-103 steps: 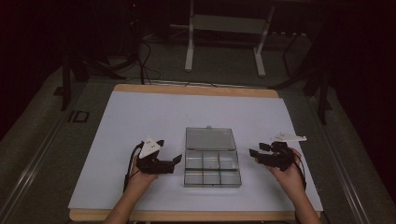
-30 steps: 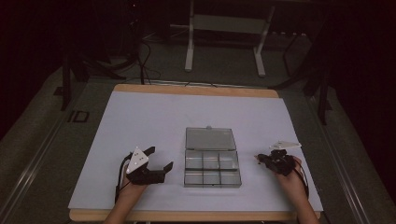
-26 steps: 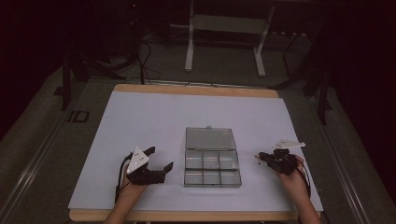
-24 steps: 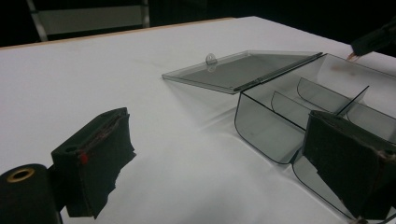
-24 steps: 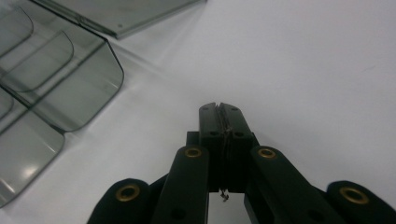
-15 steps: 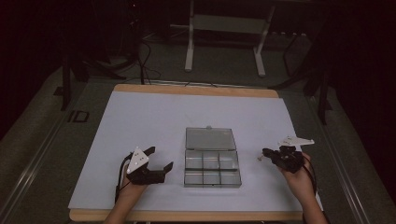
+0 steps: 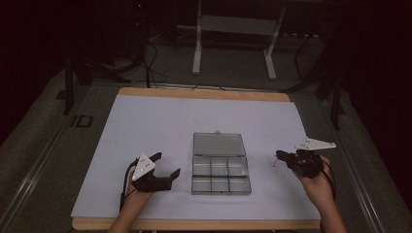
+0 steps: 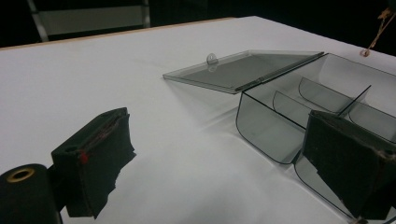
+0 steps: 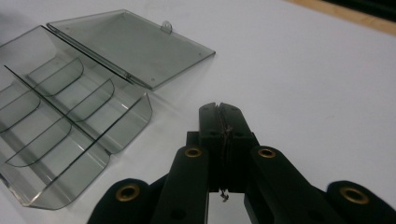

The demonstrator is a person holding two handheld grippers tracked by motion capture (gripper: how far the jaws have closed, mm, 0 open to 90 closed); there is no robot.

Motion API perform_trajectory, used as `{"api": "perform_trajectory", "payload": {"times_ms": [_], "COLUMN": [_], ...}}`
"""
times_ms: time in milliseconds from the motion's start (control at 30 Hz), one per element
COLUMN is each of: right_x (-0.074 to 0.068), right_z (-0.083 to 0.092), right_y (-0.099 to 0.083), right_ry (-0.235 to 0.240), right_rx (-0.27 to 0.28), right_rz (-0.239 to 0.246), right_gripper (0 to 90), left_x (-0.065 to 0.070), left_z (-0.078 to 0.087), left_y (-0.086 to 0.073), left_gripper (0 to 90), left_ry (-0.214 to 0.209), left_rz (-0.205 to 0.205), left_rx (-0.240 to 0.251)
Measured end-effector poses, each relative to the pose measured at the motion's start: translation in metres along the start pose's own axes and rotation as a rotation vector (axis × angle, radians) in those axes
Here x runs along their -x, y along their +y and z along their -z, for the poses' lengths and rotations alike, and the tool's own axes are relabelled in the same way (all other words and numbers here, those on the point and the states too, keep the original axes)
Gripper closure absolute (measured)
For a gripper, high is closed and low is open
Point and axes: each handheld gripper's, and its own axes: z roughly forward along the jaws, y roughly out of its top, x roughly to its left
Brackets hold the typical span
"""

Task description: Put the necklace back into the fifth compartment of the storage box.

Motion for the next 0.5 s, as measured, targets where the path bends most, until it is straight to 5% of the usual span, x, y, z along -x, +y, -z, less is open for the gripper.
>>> {"api": "perform_trajectory", "payload": {"times_ms": [500], "right_x": [-0.015], "right_z": [0.025], "right_y": [0.022], "right_ry": [0.026], "right_rx": [0.053], "right_rz": [0.049], "right_gripper": [89.0], "left_x": [-0.001], "left_z": [0.003], "left_y": [0.001], "left_gripper": [8.8], "left_ry": [0.003], "left_rz": [0.001], "left_rx": [0.01]}}
